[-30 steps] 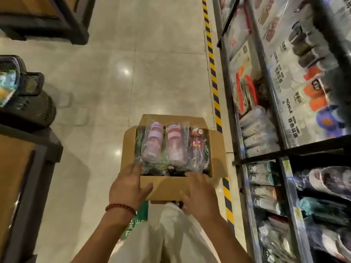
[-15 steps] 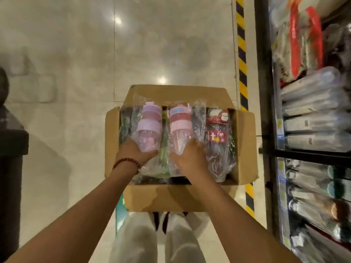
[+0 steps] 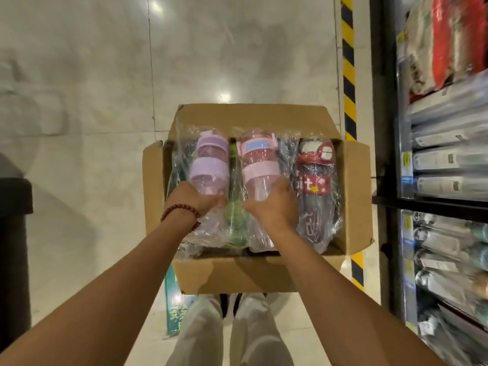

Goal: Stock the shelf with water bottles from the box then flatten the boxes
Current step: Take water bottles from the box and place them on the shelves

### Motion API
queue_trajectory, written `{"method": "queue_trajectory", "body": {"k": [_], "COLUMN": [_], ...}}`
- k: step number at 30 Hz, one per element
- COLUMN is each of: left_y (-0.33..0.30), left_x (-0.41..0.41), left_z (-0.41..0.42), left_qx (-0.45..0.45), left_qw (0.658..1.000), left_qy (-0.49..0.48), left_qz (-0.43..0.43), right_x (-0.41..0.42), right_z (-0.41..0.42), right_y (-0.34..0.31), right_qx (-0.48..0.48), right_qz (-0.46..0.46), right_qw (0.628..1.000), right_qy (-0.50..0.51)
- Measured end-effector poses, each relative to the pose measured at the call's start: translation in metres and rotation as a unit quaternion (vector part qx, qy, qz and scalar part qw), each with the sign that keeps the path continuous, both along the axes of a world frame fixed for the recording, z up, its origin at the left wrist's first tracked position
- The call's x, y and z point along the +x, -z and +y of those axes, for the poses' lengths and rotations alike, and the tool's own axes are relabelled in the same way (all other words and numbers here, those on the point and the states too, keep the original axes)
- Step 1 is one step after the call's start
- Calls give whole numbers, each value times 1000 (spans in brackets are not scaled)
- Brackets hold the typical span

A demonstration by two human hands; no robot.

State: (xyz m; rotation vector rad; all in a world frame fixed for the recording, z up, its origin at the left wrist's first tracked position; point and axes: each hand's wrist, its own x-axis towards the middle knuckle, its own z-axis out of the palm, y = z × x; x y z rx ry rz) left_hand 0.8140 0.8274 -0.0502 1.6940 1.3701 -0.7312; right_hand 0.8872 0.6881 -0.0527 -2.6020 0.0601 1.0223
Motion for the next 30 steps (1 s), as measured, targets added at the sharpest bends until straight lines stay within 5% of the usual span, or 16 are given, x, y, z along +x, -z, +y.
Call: {"method": "queue_trajectory", "body": {"k": [14, 23, 30], "left_y": [-208, -406, -492], "left_x": [7, 32, 34], "left_z": [-43, -92, -122], "left_qx": [7, 17, -56], "left_qw": [951, 879, 810], "left_qy": [-83, 58, 157], "left_qz": [-298, -472, -561], "right_x": [14, 0, -39], "right_z": [-57, -132, -174], "right_y": [-197, -387, -489], "right_qx": [227, 280, 264], "right_qz": [-124, -260, -385], "right_qw": [957, 902, 839], "right_qy": [131, 199, 279]}}
